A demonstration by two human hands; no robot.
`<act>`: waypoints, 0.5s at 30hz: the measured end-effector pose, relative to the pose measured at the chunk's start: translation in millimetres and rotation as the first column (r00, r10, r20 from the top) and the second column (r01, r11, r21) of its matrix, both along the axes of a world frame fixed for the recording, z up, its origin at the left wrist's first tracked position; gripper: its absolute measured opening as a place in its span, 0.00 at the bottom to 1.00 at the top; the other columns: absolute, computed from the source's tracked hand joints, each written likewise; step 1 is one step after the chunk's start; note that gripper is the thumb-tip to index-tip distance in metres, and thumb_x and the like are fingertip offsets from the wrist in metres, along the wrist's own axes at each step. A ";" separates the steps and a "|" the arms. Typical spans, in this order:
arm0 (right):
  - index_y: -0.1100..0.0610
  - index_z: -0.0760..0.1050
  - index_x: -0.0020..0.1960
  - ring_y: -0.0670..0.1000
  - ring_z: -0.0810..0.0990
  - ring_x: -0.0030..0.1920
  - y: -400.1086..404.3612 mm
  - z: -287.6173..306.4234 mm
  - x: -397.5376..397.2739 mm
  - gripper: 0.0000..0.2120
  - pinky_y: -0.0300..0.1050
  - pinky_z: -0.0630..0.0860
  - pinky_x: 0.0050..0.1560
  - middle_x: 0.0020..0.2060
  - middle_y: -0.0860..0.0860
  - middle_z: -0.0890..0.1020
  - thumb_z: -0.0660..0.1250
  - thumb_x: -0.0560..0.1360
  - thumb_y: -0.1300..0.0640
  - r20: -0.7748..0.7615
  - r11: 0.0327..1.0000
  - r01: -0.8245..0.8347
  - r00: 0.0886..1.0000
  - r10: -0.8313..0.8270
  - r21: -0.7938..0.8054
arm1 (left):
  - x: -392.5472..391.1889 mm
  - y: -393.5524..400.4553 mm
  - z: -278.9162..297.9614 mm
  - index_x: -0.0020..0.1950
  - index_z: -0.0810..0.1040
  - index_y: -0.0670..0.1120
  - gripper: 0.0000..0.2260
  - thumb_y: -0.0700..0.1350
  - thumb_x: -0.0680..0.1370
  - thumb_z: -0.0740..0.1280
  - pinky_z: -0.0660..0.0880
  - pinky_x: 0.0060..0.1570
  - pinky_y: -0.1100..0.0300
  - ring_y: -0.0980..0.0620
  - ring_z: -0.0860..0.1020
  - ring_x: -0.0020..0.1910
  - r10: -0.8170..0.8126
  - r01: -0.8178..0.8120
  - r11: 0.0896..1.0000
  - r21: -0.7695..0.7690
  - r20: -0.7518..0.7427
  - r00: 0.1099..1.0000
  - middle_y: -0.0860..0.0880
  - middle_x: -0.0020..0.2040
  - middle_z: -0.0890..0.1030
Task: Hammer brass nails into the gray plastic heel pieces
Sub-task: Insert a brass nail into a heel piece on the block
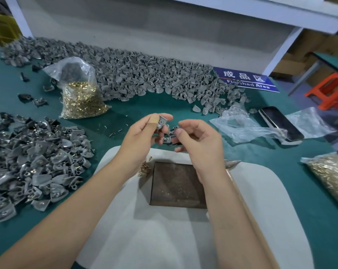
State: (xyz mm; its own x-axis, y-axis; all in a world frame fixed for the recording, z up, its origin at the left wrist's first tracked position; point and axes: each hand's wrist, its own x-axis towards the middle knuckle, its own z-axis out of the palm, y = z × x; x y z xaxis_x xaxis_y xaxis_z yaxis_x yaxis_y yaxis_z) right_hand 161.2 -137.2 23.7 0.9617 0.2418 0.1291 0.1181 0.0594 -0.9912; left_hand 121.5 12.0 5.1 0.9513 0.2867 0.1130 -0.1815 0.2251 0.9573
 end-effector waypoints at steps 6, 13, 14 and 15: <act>0.53 0.85 0.50 0.48 0.84 0.39 0.5 2.1 -0.7 0.10 0.42 0.82 0.37 0.38 0.51 0.86 0.72 0.78 0.67 0.001 1.000 0.002 1.000 -0.002 0.016 | 2.0 0.7 -2.7 0.56 0.85 0.54 0.15 0.57 0.82 0.61 0.71 0.43 0.60 0.55 0.71 0.39 -0.025 0.022 0.998 -0.058 -0.045 0.999 0.53 0.37 0.73; 0.51 0.84 0.53 0.50 0.85 0.41 0.3 2.7 -1.5 0.11 0.43 0.82 0.37 0.40 0.52 0.87 0.72 0.78 0.66 0.030 1.000 0.008 1.000 -0.008 0.017 | -0.4 -0.3 0.1 0.57 0.84 0.54 0.10 0.48 0.84 0.63 0.74 0.46 0.62 0.53 0.73 0.42 -0.027 0.027 1.000 -0.012 -0.013 1.000 0.52 0.40 0.75; 0.52 0.83 0.53 0.50 0.85 0.41 0.1 2.8 -1.3 0.11 0.43 0.82 0.36 0.40 0.52 0.86 0.72 0.78 0.67 0.025 0.999 0.017 1.000 -0.018 0.030 | -0.8 -0.4 0.1 0.58 0.85 0.53 0.11 0.45 0.84 0.63 0.75 0.48 0.62 0.53 0.73 0.42 -0.038 0.038 0.999 -0.005 -0.020 0.999 0.51 0.41 0.76; 0.53 0.83 0.52 0.50 0.85 0.40 0.1 2.6 -1.1 0.09 0.43 0.81 0.36 0.40 0.52 0.86 0.72 0.77 0.67 0.018 0.999 0.024 1.000 -0.025 0.043 | -1.3 -0.8 0.4 0.60 0.84 0.51 0.11 0.42 0.85 0.62 0.75 0.49 0.61 0.53 0.74 0.43 -0.053 0.053 0.999 0.005 -0.025 0.998 0.50 0.41 0.77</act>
State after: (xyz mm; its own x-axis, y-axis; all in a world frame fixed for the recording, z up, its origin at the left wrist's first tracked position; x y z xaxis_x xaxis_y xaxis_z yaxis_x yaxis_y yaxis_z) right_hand 160.2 -137.1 26.3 0.9646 0.2118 0.1569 0.1386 0.0986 -0.9854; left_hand 120.2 11.2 5.5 0.9677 0.2353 0.0910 -0.1461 0.2285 0.9625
